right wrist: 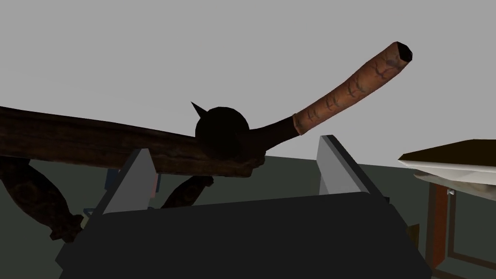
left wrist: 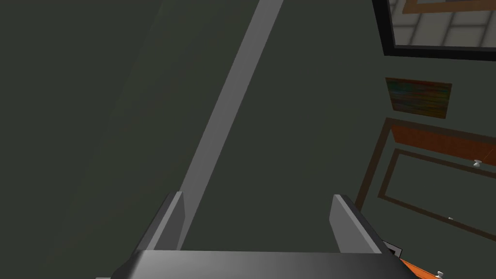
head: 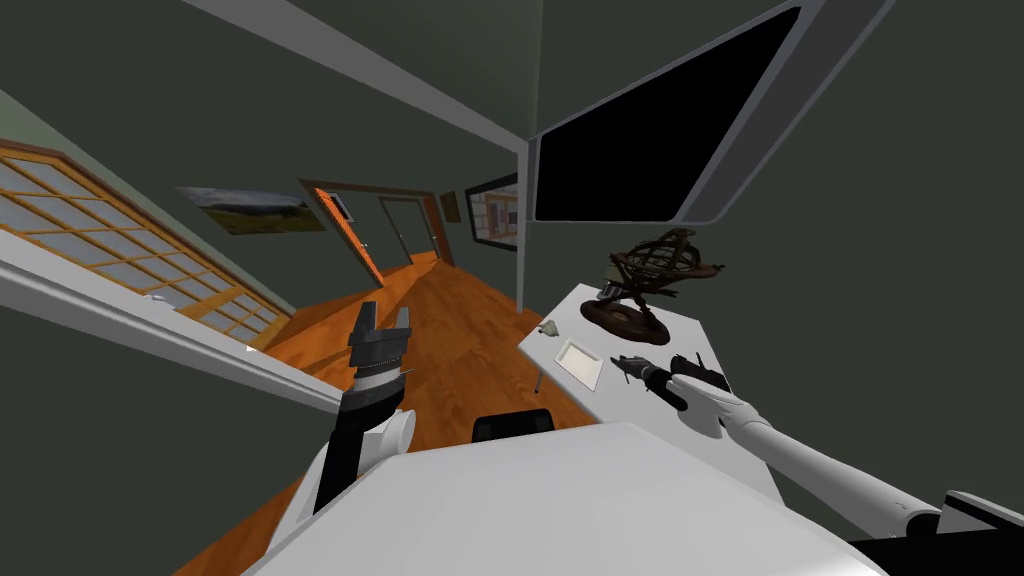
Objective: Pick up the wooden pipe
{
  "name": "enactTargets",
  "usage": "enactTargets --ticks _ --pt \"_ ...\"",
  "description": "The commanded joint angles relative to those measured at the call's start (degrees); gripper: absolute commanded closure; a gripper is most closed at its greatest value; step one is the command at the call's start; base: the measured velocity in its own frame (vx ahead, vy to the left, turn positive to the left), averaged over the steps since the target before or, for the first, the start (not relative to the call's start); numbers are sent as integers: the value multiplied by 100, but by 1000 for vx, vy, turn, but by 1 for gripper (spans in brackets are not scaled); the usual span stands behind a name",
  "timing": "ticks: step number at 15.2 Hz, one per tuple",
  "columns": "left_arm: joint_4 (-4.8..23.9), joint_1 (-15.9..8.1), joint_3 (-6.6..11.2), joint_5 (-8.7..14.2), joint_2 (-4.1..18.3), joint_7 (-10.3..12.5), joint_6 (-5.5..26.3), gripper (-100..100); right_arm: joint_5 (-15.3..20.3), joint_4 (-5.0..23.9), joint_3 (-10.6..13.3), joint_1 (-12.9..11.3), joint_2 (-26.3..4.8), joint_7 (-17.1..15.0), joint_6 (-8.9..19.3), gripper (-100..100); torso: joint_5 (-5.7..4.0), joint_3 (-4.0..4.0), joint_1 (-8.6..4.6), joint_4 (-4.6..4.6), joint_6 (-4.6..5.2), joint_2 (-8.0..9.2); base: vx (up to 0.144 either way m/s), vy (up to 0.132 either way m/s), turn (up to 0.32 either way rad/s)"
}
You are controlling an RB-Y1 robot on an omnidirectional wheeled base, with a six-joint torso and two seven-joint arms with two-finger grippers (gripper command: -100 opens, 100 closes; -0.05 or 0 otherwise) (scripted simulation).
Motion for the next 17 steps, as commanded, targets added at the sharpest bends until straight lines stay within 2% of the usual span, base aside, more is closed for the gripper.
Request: enactTargets --ticks 1,2,6,7,8,10,13,15,16,17 --pt "0 0 0 0 0 0 0 0 0 0 0 0 0 0 0 -100 0 0 0 0 0 0 45 -45 -45" --pt "0 -1 0 0 0 0 0 0 12 -22 18 -7 3 -18 36 100 1 2 6 1 -2 5 16 -16 4" --pt "0 -2 -1 0 -1 0 0 0 11 -25 15 -10 2 -20 35 100 -1 10 16 2 -2 21 2 -2 0" --pt "0 -2 -1 0 -1 0 0 0 -88 248 -115 -9 16 87 -173 100 -1 10 16 2 -2 21 -48 48 141" --pt "0 -3 -2 0 -1 0 0 0 -88 248 -115 -9 16 87 -173 100 -5 13 21 0 -6 29 -85 73 162" --pt "0 -3 -2 0 -2 0 0 0 -218 488 -196 -35 -18 164 -352 100 -11 19 29 -1 -7 45 -89 78 130" --pt "0 -3 -2 0 -2 0 0 0 -283 608 -236 -48 -35 202 -442 100 -11 19 30 -1 -4 44 -57 65 57" --pt "0 -3 -2 0 -1 0 0 0 -413 847 -317 -74 -69 279 -620 100 -11 15 20 -2 -5 36 -45 46 89" --pt "0 -3 -2 0 -1 0 0 0 -413 847 -317 -74 -69 279 -620 100 -10 15 20 -1 -4 36 -48 45 69" --pt "0 -3 -2 0 -1 0 0 0 -478 967 -357 -87 -85 317 -710 100 -11 15 19 -1 -5 36 -46 48 79"
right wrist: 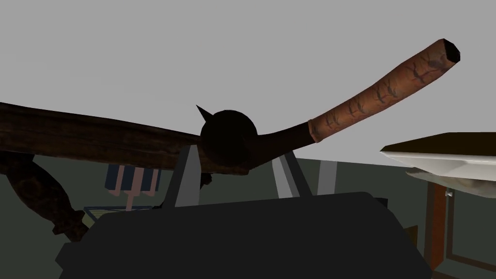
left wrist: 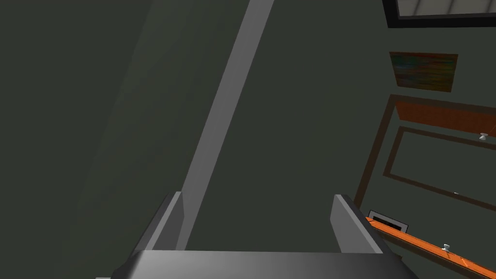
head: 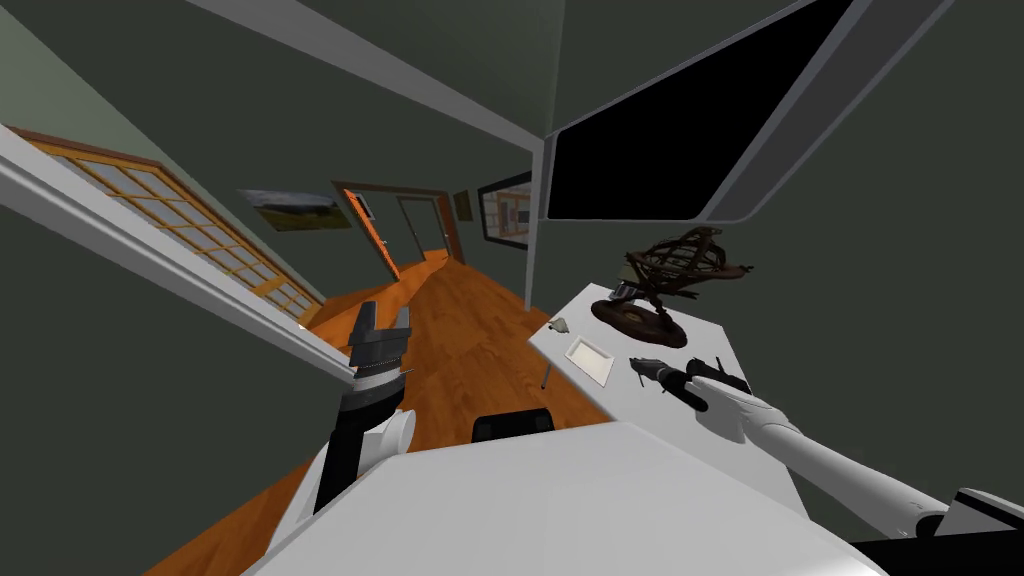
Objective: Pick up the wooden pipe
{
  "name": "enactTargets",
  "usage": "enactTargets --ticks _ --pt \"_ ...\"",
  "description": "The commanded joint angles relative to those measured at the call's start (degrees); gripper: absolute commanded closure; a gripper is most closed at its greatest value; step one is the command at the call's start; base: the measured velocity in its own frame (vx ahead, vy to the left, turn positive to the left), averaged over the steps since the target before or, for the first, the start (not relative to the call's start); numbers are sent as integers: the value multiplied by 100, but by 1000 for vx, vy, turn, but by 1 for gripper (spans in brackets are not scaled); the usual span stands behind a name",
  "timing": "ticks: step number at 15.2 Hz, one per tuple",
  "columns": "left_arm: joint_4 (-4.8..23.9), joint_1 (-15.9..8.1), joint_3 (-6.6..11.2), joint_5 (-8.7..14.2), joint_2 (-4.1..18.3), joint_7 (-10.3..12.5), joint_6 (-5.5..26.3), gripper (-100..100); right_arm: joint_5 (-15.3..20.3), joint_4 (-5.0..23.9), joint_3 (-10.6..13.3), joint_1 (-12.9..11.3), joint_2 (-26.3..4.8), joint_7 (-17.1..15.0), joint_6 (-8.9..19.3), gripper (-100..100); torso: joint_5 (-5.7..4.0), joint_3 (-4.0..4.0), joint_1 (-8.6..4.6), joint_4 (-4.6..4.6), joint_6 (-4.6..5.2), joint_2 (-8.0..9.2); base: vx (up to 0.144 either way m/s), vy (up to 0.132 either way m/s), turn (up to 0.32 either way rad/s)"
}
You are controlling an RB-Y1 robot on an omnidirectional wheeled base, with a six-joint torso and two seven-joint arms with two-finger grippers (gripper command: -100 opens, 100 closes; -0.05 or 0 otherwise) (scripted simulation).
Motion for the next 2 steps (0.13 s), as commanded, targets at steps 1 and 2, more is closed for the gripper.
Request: enactTargets --ticks 1,2 --pt "0 0 0 0 0 0 0 0 -125 238 -57 -44 -34 75 -180 100 0 0 0 0 0 0 -54 63 114" --pt "0 0 0 0 0 0 0 0 -43 144 -31 -38 7 43 -91 100 0 0 3 0 -2 0 -33 38 41"
